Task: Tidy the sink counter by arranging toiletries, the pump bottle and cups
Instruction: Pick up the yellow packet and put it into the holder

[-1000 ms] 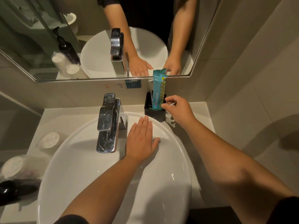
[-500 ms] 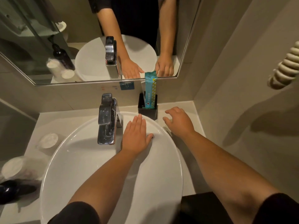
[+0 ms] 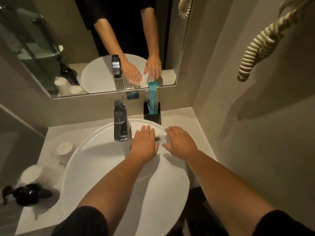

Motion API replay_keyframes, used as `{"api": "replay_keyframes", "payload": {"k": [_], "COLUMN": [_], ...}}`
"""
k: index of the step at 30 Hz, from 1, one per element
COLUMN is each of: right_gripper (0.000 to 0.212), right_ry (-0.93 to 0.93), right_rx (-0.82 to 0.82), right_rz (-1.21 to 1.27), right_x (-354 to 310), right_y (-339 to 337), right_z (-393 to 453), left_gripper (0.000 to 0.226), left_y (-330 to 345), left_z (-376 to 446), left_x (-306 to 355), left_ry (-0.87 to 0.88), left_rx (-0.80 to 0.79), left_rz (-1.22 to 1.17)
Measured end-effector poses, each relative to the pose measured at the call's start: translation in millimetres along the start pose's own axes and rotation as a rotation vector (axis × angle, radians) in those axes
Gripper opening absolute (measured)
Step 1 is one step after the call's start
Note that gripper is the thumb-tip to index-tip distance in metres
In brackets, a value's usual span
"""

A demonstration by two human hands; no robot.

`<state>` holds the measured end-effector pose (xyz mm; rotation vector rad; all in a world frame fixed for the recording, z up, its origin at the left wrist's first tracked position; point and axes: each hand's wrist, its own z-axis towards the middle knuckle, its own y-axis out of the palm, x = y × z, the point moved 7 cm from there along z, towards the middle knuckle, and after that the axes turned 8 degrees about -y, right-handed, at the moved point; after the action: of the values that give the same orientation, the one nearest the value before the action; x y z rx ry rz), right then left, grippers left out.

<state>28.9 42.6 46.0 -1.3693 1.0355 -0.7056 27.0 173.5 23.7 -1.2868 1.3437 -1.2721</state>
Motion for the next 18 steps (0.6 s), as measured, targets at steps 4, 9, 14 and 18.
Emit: {"api": "replay_keyframes", "payload": {"k": [4,9,14,18], "right_gripper": [0.064,0.064,0.065,0.064], "right_ry": [-0.026,-0.069,-0.084,-0.141], "right_rx": [0.025,0.06,0.079,0.086], "right_rz": [-0.005,-0.034,-0.016,-0.039], "right_x": [-14,-24,-29,-37], "right_y": [-1,-4,-9,-11], "right_z": [-12,-31,-60,-91], "left_gripper": [0.063,0.058,0.056,0.053], "left_y": [-11,-23,-34,-34], "left_z": [-22,-47,-85,-129], "left_x": [4,7,13,10], "left_ry": [0.031,0.017,-0.04,-0.165], "left_rx": [0.079,0.164,0.258,0.271], "left_rz": [-0.023,-0.007,0.021,0.005]}}
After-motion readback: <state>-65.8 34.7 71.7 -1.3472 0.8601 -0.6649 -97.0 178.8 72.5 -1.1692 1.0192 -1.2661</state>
